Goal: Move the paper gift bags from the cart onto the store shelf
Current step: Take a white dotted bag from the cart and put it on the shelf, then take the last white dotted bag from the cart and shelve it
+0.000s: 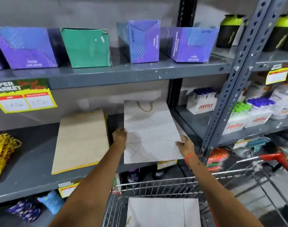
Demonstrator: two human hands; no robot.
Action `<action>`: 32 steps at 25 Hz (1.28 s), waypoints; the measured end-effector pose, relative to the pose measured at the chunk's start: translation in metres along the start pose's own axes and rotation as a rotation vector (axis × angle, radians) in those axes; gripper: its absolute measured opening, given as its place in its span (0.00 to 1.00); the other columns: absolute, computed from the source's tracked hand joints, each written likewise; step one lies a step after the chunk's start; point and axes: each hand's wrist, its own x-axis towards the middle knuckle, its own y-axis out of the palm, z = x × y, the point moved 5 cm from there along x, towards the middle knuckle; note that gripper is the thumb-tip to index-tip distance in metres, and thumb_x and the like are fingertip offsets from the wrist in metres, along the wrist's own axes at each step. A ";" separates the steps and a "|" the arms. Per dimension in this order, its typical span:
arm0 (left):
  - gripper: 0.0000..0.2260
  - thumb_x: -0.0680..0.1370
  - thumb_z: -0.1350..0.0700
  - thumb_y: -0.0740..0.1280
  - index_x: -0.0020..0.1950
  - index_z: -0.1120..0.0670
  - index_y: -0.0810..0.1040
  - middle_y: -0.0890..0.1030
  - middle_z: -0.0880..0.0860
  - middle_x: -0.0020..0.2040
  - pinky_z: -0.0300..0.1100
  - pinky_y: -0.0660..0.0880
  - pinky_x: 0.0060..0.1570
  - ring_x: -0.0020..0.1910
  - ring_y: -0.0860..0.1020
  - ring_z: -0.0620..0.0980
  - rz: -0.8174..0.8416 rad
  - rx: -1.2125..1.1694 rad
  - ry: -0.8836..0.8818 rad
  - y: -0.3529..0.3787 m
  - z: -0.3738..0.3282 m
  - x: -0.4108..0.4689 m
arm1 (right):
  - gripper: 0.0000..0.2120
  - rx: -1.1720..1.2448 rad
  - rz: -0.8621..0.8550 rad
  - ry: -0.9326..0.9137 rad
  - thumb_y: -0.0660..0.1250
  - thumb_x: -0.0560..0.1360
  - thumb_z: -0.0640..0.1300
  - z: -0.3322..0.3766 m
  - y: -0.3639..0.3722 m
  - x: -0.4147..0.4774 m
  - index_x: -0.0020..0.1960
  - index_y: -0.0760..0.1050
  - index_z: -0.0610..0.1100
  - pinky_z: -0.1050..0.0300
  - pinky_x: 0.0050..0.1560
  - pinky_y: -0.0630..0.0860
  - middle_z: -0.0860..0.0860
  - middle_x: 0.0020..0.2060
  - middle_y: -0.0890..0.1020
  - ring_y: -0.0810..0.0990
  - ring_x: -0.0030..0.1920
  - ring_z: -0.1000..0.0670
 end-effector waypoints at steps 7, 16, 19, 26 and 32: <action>0.19 0.79 0.62 0.57 0.71 0.64 0.66 0.71 0.63 0.70 0.49 0.70 0.67 0.68 0.71 0.61 0.010 0.320 -0.090 0.024 0.028 0.038 | 0.20 -0.444 0.028 0.031 0.61 0.78 0.42 0.002 0.005 0.032 0.69 0.68 0.40 0.45 0.62 0.73 0.37 0.63 0.78 0.72 0.67 0.36; 0.13 0.77 0.59 0.63 0.60 0.50 0.70 0.81 0.52 0.51 0.42 0.77 0.49 0.50 0.79 0.46 -0.046 0.103 0.517 0.025 0.104 -0.115 | 0.10 -0.150 -0.362 -0.539 0.61 0.78 0.43 -0.031 0.021 -0.094 0.51 0.78 0.39 0.63 0.57 0.67 0.43 0.48 0.83 0.77 0.50 0.43; 0.13 0.75 0.59 0.67 0.58 0.58 0.71 0.80 0.53 0.46 0.45 0.77 0.47 0.45 0.79 0.50 0.029 0.320 0.132 0.039 0.216 -0.147 | 0.06 -0.399 -0.136 -0.595 0.66 0.75 0.39 -0.096 0.057 -0.125 0.44 0.80 0.37 0.50 0.48 0.73 0.40 0.41 0.83 0.77 0.43 0.41; 0.19 0.78 0.57 0.63 0.66 0.66 0.71 0.77 0.63 0.64 0.43 0.75 0.48 0.57 0.78 0.60 0.319 0.416 -1.021 -0.004 0.402 -0.195 | 0.23 -0.923 0.593 -0.330 0.52 0.80 0.37 -0.221 0.124 -0.125 0.75 0.59 0.39 0.47 0.72 0.65 0.45 0.75 0.64 0.62 0.73 0.41; 0.20 0.76 0.67 0.65 0.69 0.66 0.69 0.65 0.63 0.74 0.50 0.63 0.72 0.73 0.64 0.60 0.350 0.210 -1.115 -0.011 0.438 -0.200 | 0.16 -0.880 0.399 -0.245 0.54 0.80 0.42 -0.231 0.122 -0.119 0.65 0.70 0.39 0.40 0.60 0.74 0.39 0.64 0.73 0.72 0.62 0.38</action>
